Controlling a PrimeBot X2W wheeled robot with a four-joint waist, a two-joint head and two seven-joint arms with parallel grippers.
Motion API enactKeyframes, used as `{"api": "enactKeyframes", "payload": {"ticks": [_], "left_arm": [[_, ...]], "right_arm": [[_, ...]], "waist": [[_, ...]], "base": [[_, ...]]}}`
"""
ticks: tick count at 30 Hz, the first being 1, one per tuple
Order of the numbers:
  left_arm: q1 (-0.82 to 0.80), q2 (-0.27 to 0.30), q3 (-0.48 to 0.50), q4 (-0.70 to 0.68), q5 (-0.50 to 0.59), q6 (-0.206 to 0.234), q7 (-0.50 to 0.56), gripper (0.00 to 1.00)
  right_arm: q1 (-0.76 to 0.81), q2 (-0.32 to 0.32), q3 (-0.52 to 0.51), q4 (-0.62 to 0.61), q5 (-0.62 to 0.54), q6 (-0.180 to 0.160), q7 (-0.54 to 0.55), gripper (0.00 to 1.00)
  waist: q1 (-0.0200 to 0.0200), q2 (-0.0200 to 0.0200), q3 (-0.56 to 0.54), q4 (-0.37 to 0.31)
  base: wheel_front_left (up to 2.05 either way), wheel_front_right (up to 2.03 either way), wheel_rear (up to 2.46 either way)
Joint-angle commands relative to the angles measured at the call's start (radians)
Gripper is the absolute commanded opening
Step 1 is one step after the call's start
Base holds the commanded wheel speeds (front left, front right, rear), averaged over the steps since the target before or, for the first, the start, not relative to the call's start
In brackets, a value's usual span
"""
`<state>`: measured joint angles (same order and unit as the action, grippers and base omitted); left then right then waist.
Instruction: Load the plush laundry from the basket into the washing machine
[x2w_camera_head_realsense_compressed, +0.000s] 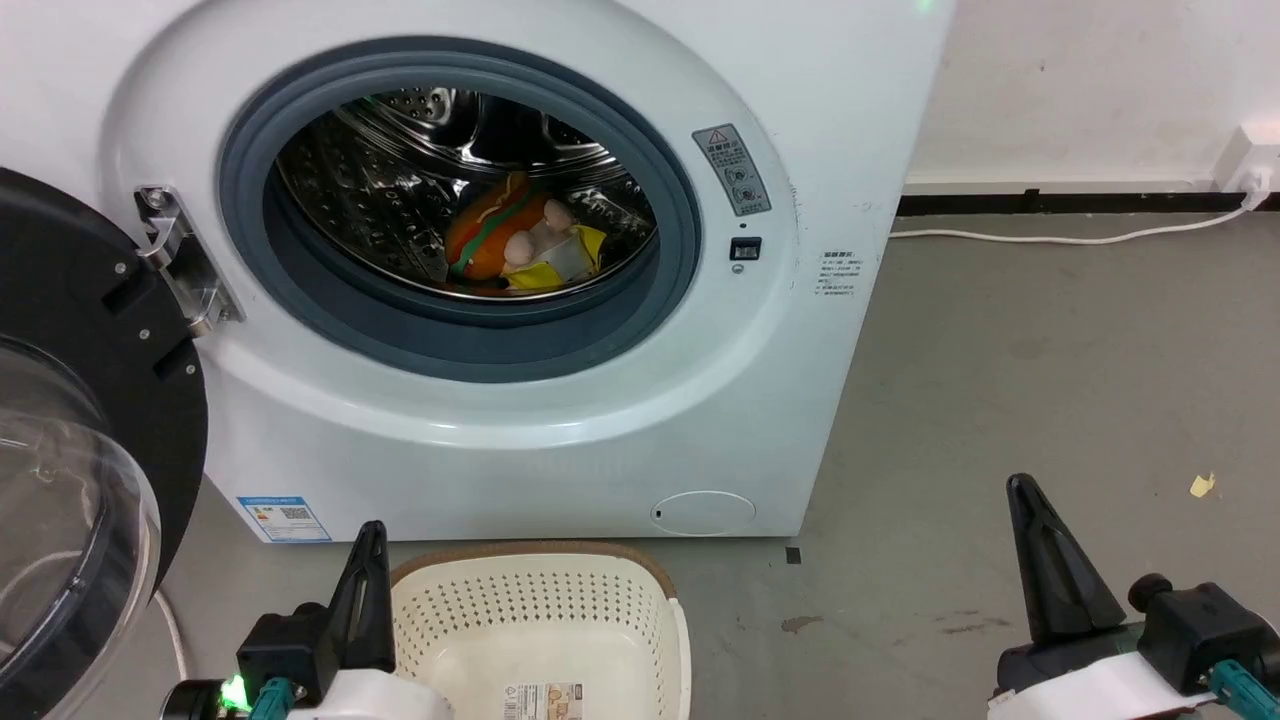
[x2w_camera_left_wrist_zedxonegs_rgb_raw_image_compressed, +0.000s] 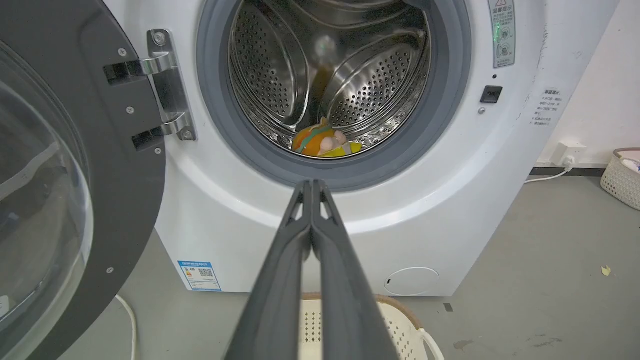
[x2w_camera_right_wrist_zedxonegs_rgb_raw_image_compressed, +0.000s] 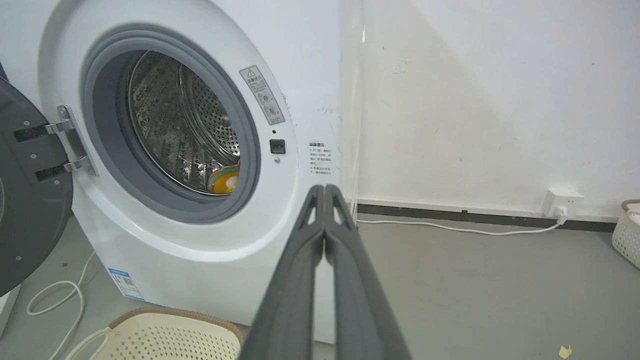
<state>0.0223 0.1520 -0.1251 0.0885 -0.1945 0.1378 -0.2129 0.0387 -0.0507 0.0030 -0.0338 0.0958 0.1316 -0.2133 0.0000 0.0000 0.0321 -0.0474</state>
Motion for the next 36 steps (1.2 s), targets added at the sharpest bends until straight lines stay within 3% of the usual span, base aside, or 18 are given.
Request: {"api": "enactKeyframes", "payload": {"ticks": [1, 36], "left_arm": [[-0.004, -0.004, 0.005, -0.008, 0.009, -0.005, 0.006, 0.00], [-0.010, -0.039, 0.048, -0.036, 0.075, -0.052, 0.079, 0.00]], "right_arm": [[-0.005, 0.000, -0.001, 0.005, -0.008, 0.000, 0.006, 0.00], [-0.017, 0.000, -0.002, 0.015, -0.039, 0.000, 0.079, 0.00]], "waist": [[0.0000, 0.0000, 0.000, 0.001], [0.0000, 0.0000, -0.012, 0.017]], "base": [[0.00, 0.00, 0.00], [0.00, 0.00, 0.00]]}}
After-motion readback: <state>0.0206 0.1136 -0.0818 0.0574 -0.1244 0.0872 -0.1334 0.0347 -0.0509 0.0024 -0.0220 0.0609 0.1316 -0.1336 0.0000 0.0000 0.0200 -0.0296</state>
